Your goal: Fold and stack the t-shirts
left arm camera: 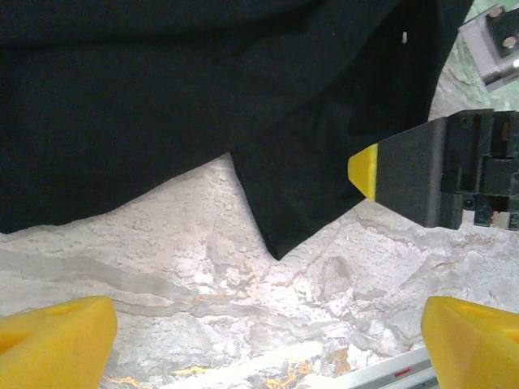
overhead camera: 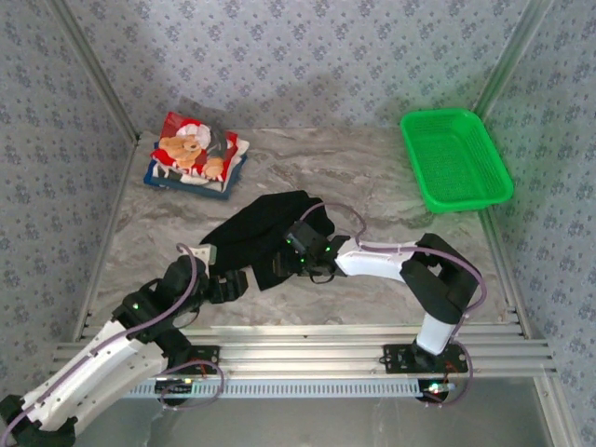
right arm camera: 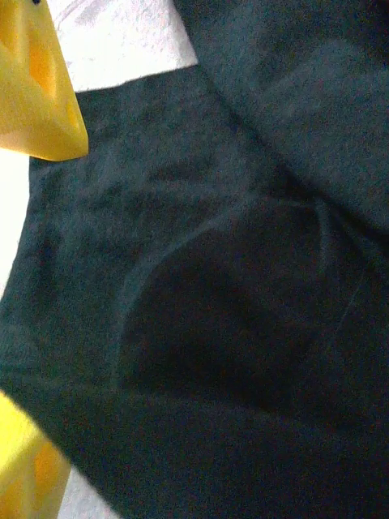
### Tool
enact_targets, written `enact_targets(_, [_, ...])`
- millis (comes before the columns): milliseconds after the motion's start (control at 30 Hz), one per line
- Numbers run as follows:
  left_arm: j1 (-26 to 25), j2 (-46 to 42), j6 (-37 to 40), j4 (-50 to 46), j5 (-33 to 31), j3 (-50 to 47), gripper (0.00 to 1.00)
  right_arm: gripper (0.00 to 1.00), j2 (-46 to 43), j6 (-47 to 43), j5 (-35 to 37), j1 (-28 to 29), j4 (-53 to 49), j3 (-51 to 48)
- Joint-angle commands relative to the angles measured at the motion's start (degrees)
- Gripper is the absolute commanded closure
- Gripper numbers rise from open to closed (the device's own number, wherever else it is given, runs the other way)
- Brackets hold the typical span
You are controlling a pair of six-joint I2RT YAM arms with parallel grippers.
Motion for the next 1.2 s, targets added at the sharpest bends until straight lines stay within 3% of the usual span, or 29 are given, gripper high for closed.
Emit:
enact_targets(0, [-0.36,0.08,-0.73,2.13,-2.37,-0.11,0.03,0.3,1.72,1.03,-0.71,-0.78,1.41,2.27])
enact_targets(133, [0.62,-0.32,-0.83,2.04,-2.86,-0.21,0.02,0.38,4.77,1.25,-0.93,-1.92,-0.01,3.71])
enact_targets(267, [2.32,-0.79,-0.59,0.91,-2.24,-0.06,0.02,0.62,4.89,2.28,-0.68,-3.46,0.61,2.16])
enact_targets(367, [3.35,-1.73,-0.09,0.22,-2.18,-0.08,0.02,0.78,0.71,1.28,-0.26,-3.76,-0.99,0.5])
enact_targets(567, [4.78,-2.3,0.31,-1.01,-1.29,-0.6,0.02,0.9,-12.58,-6.67,-2.73,-8.27,-12.83,-4.21])
enact_targets(833, [5.13,1.99,-0.48,5.76,1.43,-2.75,0.03,0.91,-23.63,-17.65,-11.96,-20.37,-23.36,-9.35])
enact_targets(1067, [5.12,5.16,-0.45,9.67,4.08,-3.18,0.03,0.83,-19.54,-23.71,-12.02,-29.14,-26.46,-7.7])
enact_targets(1100, [5.1,5.64,-0.6,10.45,4.93,-3.6,0.03,0.81,-18.42,-24.06,-11.83,-29.91,-26.25,-7.39])
enact_targets(1167, [5.16,6.73,-0.91,12.44,6.84,-4.6,0.04,0.65,-16.32,-24.71,-11.15,-31.33,-25.72,-6.33])
